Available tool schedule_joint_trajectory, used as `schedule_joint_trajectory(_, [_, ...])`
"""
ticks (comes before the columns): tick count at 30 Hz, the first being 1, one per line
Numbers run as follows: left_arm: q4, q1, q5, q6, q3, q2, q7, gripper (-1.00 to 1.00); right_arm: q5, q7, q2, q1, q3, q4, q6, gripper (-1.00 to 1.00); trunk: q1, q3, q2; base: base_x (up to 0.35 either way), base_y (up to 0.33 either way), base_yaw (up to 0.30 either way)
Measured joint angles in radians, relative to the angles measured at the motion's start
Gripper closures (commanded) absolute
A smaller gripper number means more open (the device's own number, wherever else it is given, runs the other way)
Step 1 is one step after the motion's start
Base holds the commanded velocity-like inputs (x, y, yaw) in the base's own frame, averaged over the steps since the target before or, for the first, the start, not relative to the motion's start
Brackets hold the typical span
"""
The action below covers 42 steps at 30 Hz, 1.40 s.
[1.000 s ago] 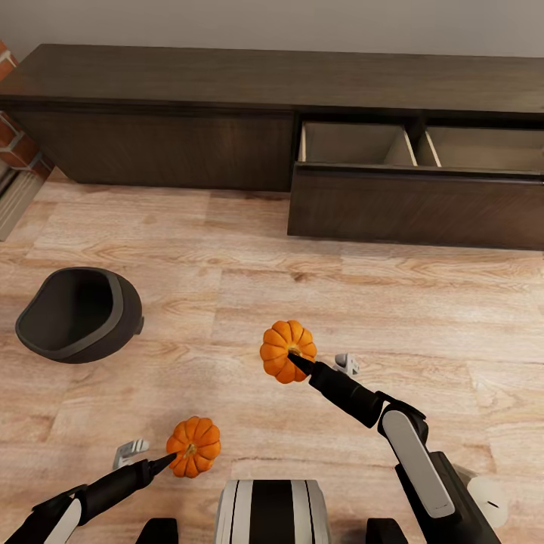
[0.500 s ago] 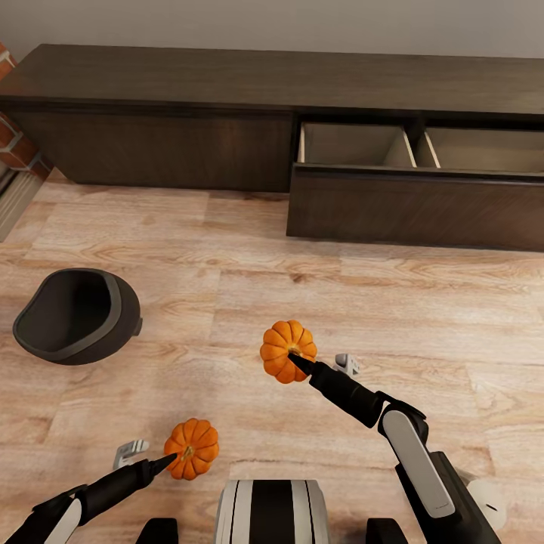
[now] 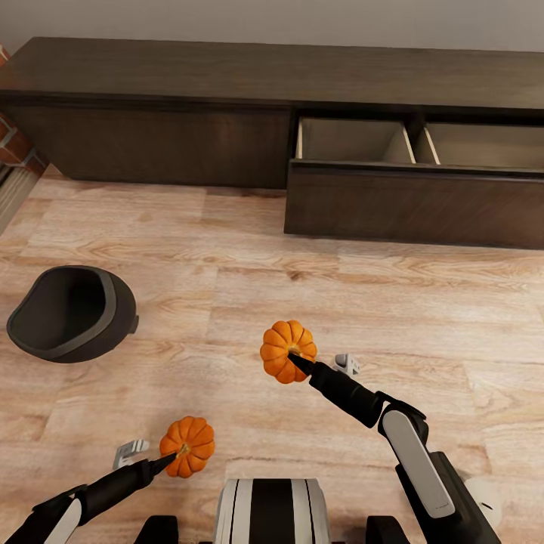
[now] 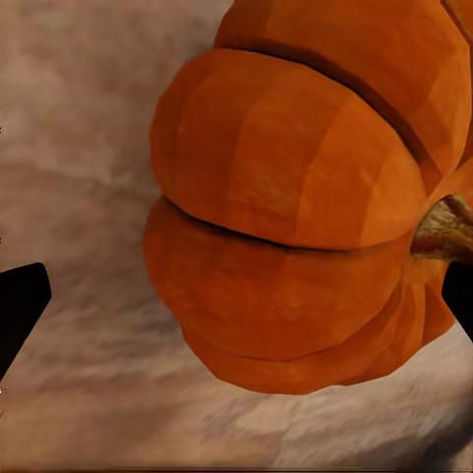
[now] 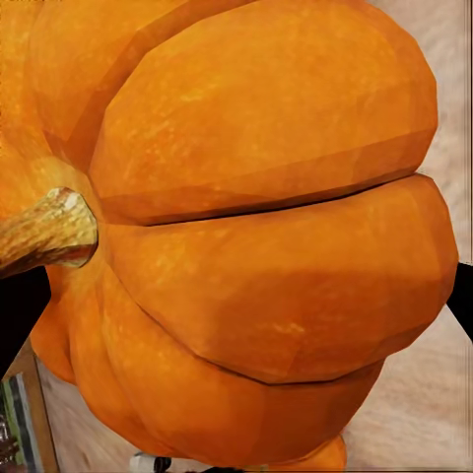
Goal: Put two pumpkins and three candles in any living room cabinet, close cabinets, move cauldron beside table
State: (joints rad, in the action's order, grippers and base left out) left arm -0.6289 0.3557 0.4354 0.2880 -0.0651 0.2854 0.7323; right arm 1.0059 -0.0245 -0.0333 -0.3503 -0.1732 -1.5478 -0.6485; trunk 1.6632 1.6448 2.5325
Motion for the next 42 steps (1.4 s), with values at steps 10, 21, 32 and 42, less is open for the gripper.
schedule_joint_trajectory(10, [0.0, 0.0, 0.0, 0.0, 0.0, 0.0, 0.0, -1.0, 0.001, 0.0, 0.0, -0.001, 0.0, 0.0, 0.0, 1.0, 0.001, 0.012, 0.001, 0.0, 0.0, 0.0])
schedule_joint_trajectory(21, [0.0, 0.0, 0.0, 0.0, 0.0, 0.0, 0.0, -1.0, 0.002, 0.0, -0.001, 0.0, 0.001, -0.001, 0.0, 1.0, 0.001, 0.012, 0.001, 0.011, -0.035, 0.0])
schedule_joint_trajectory(32, [0.0, 0.0, 0.0, 0.0, 0.0, 0.0, 0.0, -1.0, 0.003, 0.0, -0.003, 0.0, 0.0, -0.001, -0.001, 1.0, 0.001, 0.012, 0.001, 0.033, -0.004, 0.0])
schedule_joint_trajectory(42, [0.0, 0.0, 0.0, 0.0, 0.0, 0.0, 0.0, -1.0, 0.002, -0.001, -0.004, 0.0, 0.001, -0.001, -0.001, 1.0, 0.001, 0.012, 0.001, 0.005, -0.004, 0.0])
